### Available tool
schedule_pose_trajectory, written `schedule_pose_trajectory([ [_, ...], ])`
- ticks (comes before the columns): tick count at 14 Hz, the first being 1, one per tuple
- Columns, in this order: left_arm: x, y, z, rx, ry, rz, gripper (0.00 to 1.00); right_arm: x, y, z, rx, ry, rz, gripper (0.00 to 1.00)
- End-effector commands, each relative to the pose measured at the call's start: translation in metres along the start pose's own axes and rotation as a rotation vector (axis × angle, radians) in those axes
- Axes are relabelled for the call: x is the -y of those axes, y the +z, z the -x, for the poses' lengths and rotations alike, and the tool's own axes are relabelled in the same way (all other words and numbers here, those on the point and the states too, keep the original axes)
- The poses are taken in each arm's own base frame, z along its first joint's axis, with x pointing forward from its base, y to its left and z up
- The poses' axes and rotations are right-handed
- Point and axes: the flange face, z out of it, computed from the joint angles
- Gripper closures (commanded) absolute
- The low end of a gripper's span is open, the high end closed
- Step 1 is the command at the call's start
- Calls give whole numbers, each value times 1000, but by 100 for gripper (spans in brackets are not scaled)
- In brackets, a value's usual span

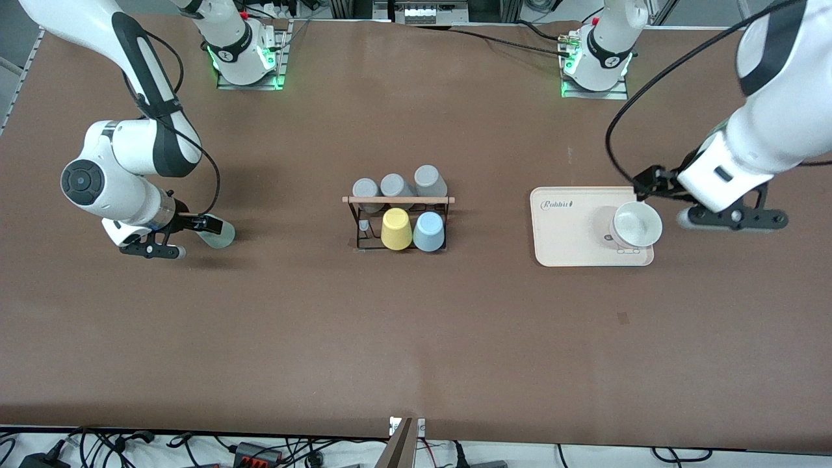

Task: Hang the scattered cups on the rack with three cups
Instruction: 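Open the left gripper and withdraw it from the rack, then close the right gripper on the pale mint cup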

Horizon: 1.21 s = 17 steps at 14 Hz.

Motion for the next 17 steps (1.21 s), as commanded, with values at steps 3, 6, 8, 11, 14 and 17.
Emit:
schedule_pose_trajectory([
  [3,26,0,27,30,24,11,0,-3,16,3,-27,20,-5,0],
  [6,23,-1,37,30,26,0,0,-4,27,10,-7,22,-3,0],
  [8,27,0,37,15,22,3,0,-4,31,11,-1,22,-2,0],
  [11,29,-16,44,-24,12,6,0,-3,39,7,-22,22,-4,0],
  [14,31,-21,46,-32,15,5,0,-4,46,7,-13,23,-3,0],
  [17,36,-28,46,-35,-2,6,0,-4,46,8,-10,23,-3,28],
])
